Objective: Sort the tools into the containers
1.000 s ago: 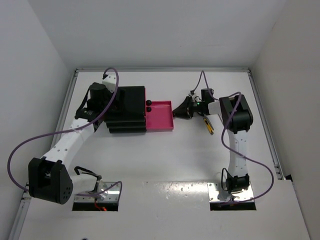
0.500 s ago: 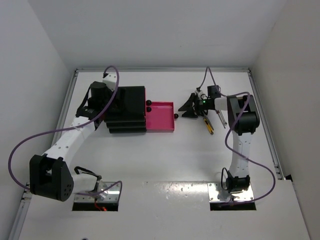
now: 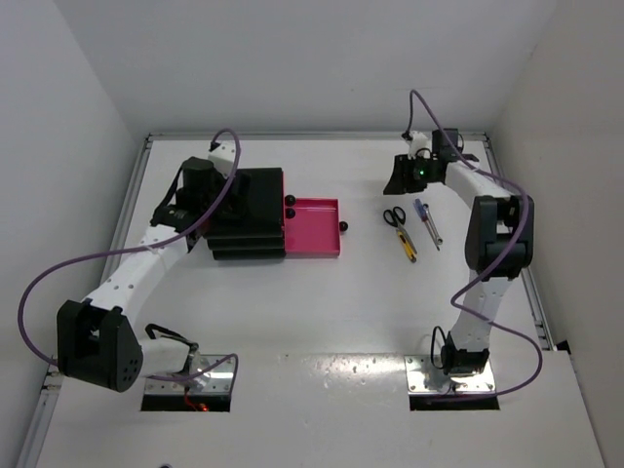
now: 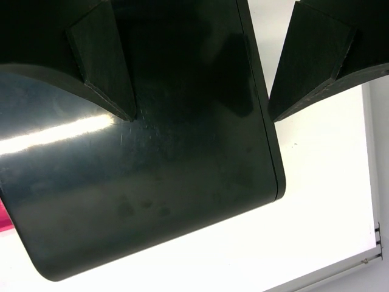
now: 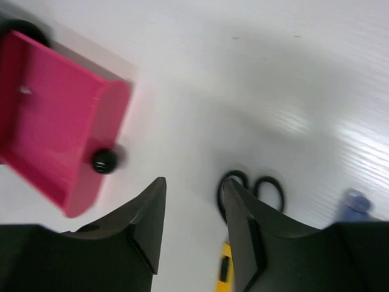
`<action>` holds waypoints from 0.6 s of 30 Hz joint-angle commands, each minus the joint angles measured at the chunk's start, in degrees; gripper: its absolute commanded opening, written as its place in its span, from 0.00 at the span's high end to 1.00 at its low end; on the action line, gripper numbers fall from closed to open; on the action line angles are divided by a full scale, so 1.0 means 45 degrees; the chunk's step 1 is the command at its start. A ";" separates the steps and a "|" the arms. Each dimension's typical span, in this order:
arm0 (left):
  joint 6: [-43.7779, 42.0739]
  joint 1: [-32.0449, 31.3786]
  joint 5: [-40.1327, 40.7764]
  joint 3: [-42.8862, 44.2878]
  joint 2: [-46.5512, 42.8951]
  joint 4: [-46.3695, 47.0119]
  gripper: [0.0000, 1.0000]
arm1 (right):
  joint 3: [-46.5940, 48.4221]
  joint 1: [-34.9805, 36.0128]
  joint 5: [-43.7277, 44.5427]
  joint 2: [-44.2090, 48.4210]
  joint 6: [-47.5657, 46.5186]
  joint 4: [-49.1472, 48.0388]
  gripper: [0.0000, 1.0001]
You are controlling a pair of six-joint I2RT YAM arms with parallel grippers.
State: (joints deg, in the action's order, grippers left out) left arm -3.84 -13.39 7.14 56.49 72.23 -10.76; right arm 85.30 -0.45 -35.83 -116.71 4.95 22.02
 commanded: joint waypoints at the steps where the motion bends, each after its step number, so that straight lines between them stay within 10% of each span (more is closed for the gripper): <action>1: -0.0280 -0.0189 0.0172 0.0318 0.0102 -0.0811 0.03 | -0.0223 0.0100 0.2430 0.0583 -0.3188 0.1083 0.57; 18: -0.0280 -0.0306 0.0445 0.0318 0.0219 -0.0811 0.03 | -0.0615 0.0373 0.3842 -0.0335 -0.4303 0.0478 0.62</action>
State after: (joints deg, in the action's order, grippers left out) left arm -4.12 -14.22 8.23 56.82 72.31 -11.31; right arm 82.30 0.62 -19.49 -117.38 -12.67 25.17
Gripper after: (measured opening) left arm 0.973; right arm 0.384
